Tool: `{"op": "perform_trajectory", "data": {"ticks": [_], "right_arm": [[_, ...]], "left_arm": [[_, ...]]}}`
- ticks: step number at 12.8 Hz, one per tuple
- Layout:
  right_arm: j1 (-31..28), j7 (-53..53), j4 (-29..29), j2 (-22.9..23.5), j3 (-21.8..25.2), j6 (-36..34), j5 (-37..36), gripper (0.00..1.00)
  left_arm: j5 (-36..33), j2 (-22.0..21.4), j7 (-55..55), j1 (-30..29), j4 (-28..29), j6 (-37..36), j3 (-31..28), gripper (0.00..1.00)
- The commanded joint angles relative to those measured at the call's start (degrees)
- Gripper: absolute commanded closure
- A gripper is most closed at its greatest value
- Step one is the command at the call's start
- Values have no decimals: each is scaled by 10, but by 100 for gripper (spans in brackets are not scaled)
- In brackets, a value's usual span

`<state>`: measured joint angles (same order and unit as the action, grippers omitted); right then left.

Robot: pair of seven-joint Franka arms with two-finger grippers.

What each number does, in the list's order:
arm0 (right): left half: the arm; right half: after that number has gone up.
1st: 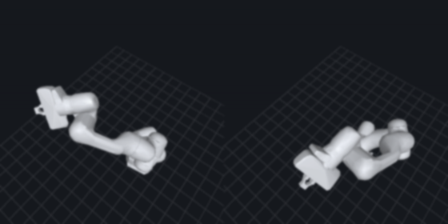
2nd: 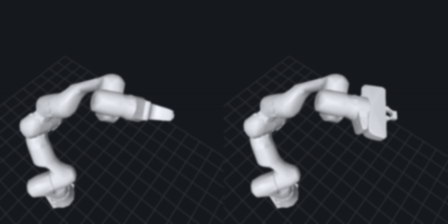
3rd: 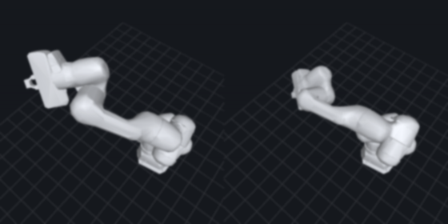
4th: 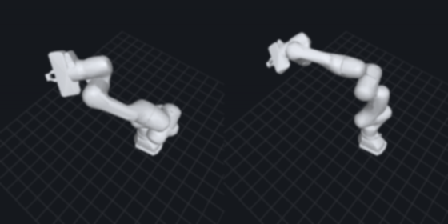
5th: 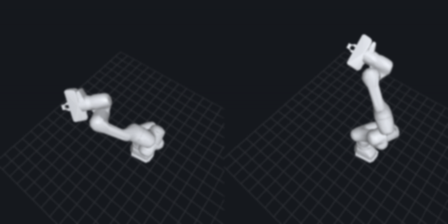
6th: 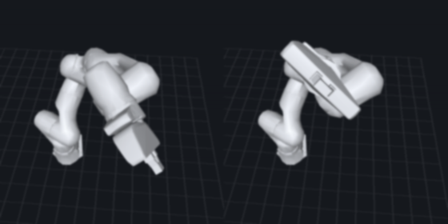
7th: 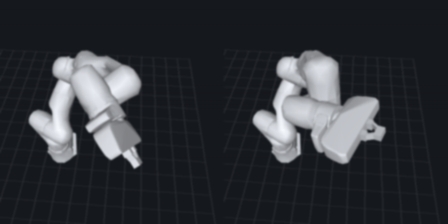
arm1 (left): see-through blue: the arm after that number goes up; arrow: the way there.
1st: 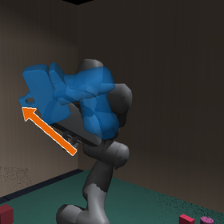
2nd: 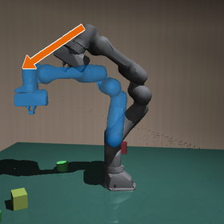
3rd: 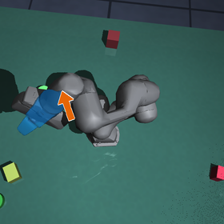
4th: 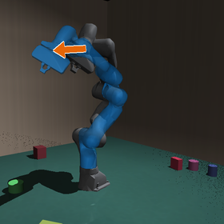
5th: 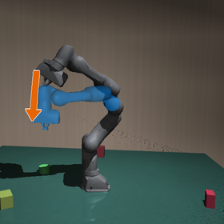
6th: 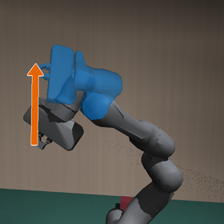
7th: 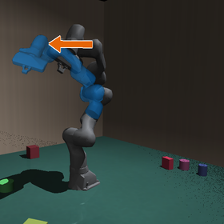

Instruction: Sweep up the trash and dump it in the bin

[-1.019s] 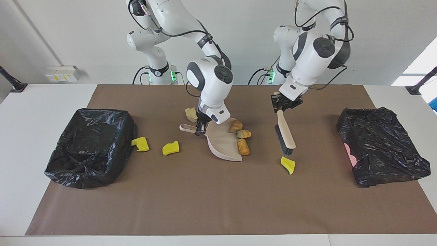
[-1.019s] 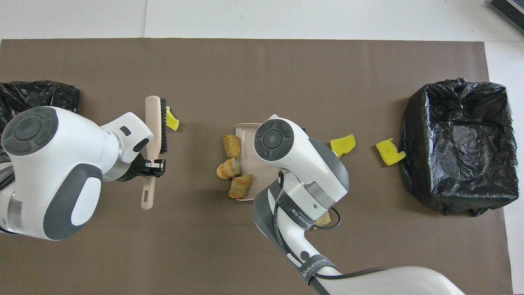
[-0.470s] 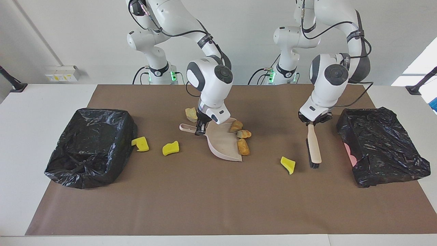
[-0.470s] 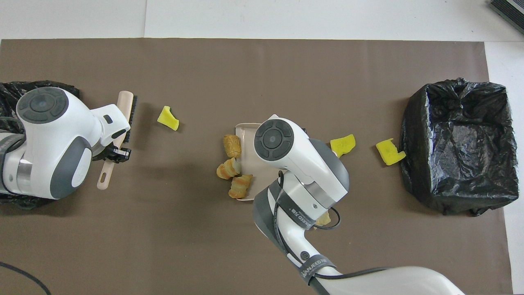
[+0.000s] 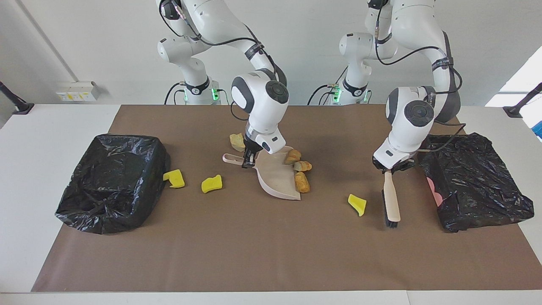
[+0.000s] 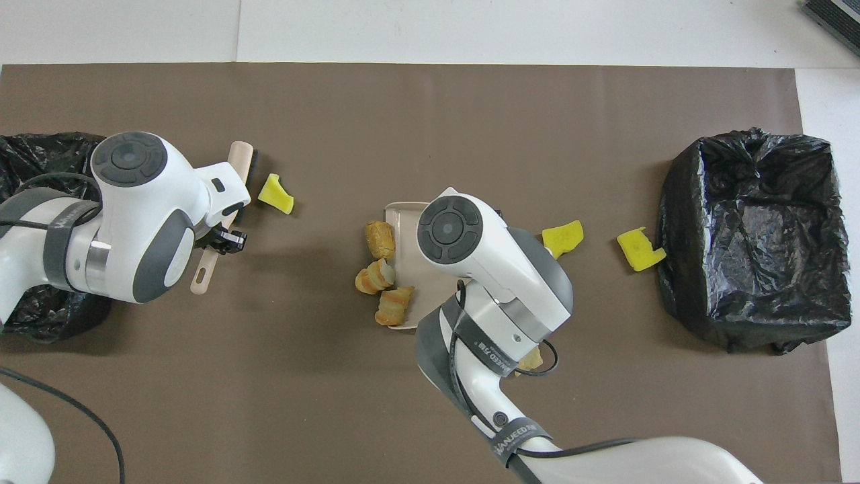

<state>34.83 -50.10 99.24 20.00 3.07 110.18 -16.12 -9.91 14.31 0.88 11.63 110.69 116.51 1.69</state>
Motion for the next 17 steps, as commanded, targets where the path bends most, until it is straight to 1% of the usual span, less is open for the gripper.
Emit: {"op": "perform_trajectory", "data": {"ticks": [1, 3, 5, 8, 10, 12, 14, 16, 17], "right_arm": [[-2, -18, 10, -1, -3, 16, 13, 100], [-1, -19, 10, 2, -3, 29, 16, 100], [0, -18, 10, 4, -3, 34, 16, 100], [9, -14, 10, 10, -3, 50, 21, 100], [9, -14, 11, 11, -3, 57, 28, 100], [8, -14, 17, 11, -3, 64, 29, 100], [5, -15, 19, 10, -2, 64, 29, 100], [4, -18, 18, 10, -2, 60, 28, 100], [4, -18, 18, 10, -2, 58, 29, 100]], "left_arm": [[-3, -9, 21, 35, 9, -23, -5, 100], [33, -21, 52, 52, 30, -22, -3, 100], [73, -25, 87, 87, 35, -34, -2, 100], [138, -46, 146, 138, 64, -29, -2, 100], [154, -59, 168, 164, 82, -29, -2, 100], [189, -65, 173, 178, 87, -32, -2, 100], [234, -65, 178, 178, 82, -32, -2, 100], [278, -81, 212, 178, 80, -31, -2, 100], [288, -83, 223, 178, 77, -28, 0, 100]]}}
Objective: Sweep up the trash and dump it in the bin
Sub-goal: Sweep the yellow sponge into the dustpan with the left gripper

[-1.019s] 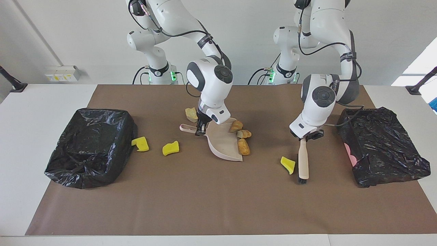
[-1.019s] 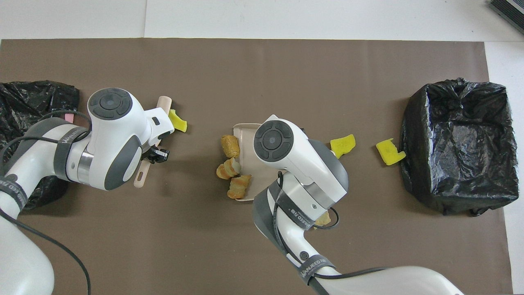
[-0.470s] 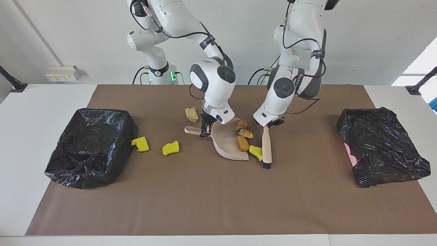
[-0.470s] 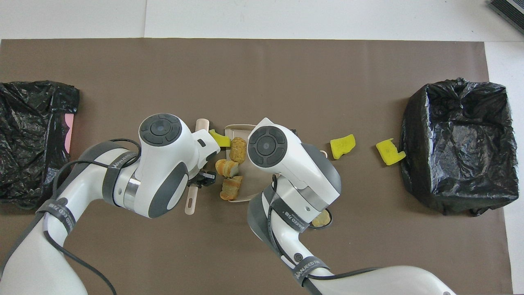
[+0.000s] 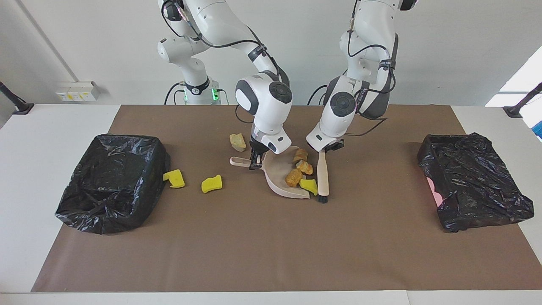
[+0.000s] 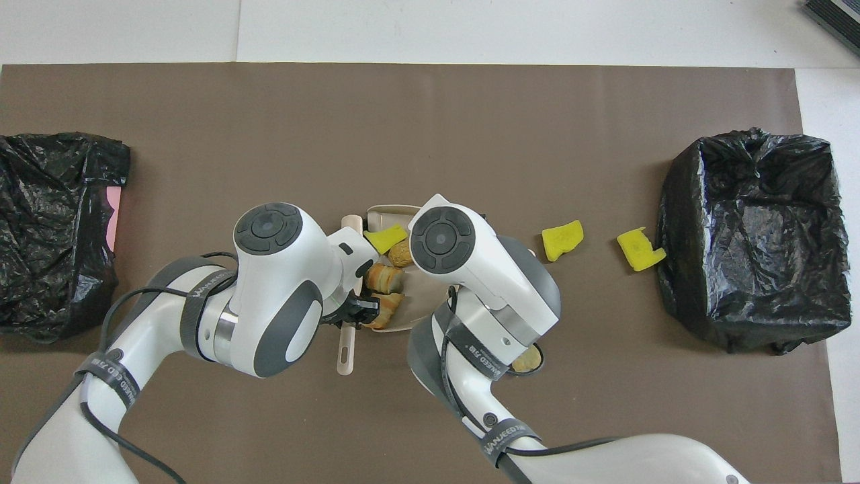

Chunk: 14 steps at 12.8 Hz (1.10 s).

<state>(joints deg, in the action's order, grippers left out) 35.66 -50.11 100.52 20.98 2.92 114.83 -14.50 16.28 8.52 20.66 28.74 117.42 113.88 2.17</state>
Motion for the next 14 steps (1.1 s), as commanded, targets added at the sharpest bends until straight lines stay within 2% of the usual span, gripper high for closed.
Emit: {"op": "perform_trajectory", "data": {"ticks": [1, 3, 7, 10, 12, 14], "right_arm": [[-4, -18, 4, 0, 0, 9, 12, 100], [-5, -17, 2, 0, 0, 7, 12, 100], [-24, -24, 1, -9, 0, 7, 12, 100], [-31, -25, 0, -16, 0, 6, 12, 100], [-45, -38, 0, -23, 0, 4, 13, 100], [-60, -67, -3, -30, 0, -4, 31, 100]], "left_arm": [[32, -26, 29, 7, 4, -1, -5, 100], [69, -41, 63, 5, -1, 0, -6, 100], [71, -55, 92, 22, 18, 32, -5, 100], [69, -58, 100, 14, 21, 17, -8, 100], [36, -61, 103, -6, 10, -2, -10, 100], [0, -101, 103, -25, -9, -57, -11, 100]]}}
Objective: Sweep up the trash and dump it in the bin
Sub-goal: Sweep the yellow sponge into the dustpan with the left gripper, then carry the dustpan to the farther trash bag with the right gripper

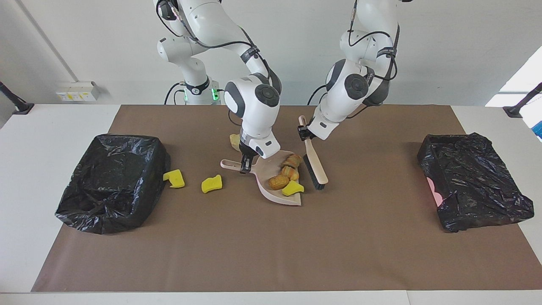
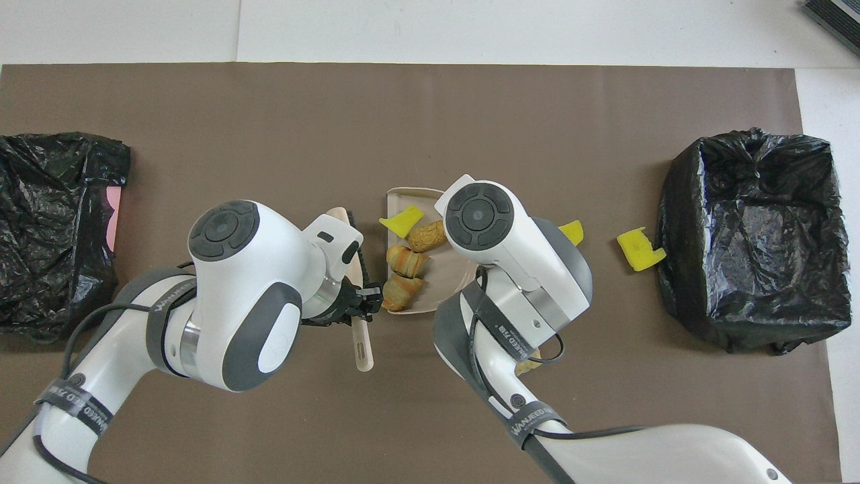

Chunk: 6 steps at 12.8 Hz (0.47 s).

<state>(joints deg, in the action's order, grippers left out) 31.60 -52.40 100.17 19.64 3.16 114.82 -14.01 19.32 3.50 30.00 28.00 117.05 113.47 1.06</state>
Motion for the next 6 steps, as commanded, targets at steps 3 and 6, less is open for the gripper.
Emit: {"op": "perform_trajectory", "data": {"ticks": [3, 6], "right_arm": [[-53, -98, -2, -35, -3, -21, 37, 100], [-99, -170, -14, -55, -3, -52, 37, 100]], "left_arm": [[-99, -104, 22, -8, 13, -149, 8, 100], [-114, -181, 25, 56, 125, -74, 18, 100]]}}
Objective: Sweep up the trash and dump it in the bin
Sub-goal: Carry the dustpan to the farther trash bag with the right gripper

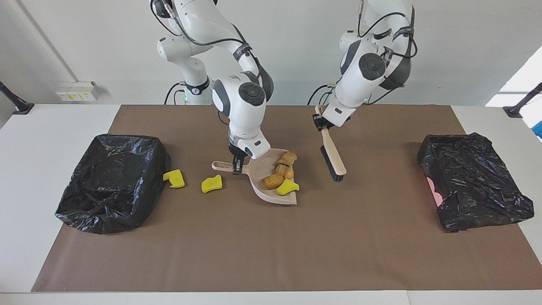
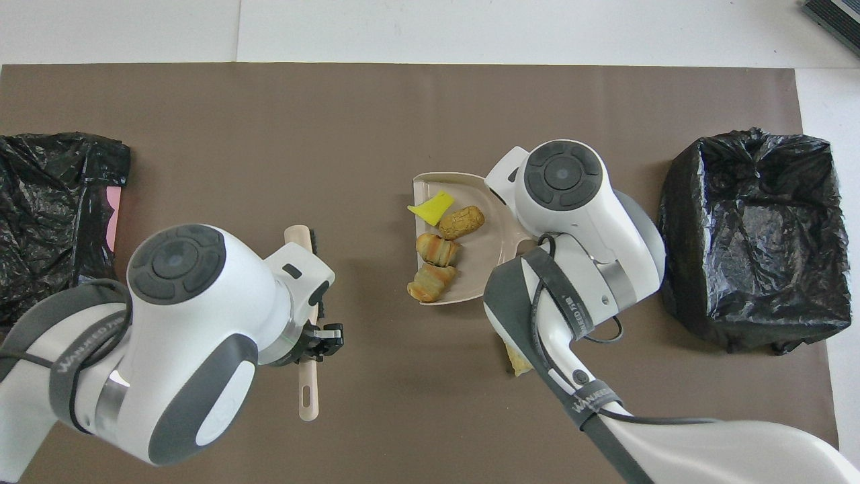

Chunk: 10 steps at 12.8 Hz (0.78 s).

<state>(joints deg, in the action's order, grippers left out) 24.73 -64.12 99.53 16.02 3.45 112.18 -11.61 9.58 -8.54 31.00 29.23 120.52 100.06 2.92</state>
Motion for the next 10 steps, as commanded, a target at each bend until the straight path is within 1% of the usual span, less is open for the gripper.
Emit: {"op": "perform_trajectory", "data": {"ticks": [1, 2, 3, 4, 5, 6, 7, 8, 9, 10], "right_arm": [[-44, -78, -17, -21, -5, -41, 15, 100], [-63, -106, -27, -23, -5, -56, 17, 100], [-88, -139, -34, -27, -5, -64, 17, 100], [-113, -160, -46, -33, -4, -74, 18, 100], [-146, -183, -64, -34, -4, -90, 17, 100], [-176, -213, -71, -35, -4, -94, 16, 100], [-200, -242, -74, -40, -4, -94, 16, 100], [-220, -266, -76, -43, -1, -94, 13, 100], [-235, -284, -85, -45, 1, -94, 5, 100], [-259, -316, -87, -46, 2, -93, 1, 100]], "left_arm": [[-16, -80, 25, 64, 124, 98, 1, 100], [-16, -71, 63, 78, 132, 115, 2, 100], [-14, -45, 79, 102, 138, 129, 2, 100], [-10, -34, 85, 125, 150, 163, 2, 100], [-6, -32, 98, 130, 160, 199, 2, 100], [13, -26, 109, 142, 161, 212, 2, 100], [35, -11, 113, 158, 161, 218, 2, 100], [45, 1, 114, 168, 161, 228, 2, 100], [47, 10, 118, 191, 161, 238, 2, 100], [49, 12, 132, 204, 161, 241, 2, 100]]}}
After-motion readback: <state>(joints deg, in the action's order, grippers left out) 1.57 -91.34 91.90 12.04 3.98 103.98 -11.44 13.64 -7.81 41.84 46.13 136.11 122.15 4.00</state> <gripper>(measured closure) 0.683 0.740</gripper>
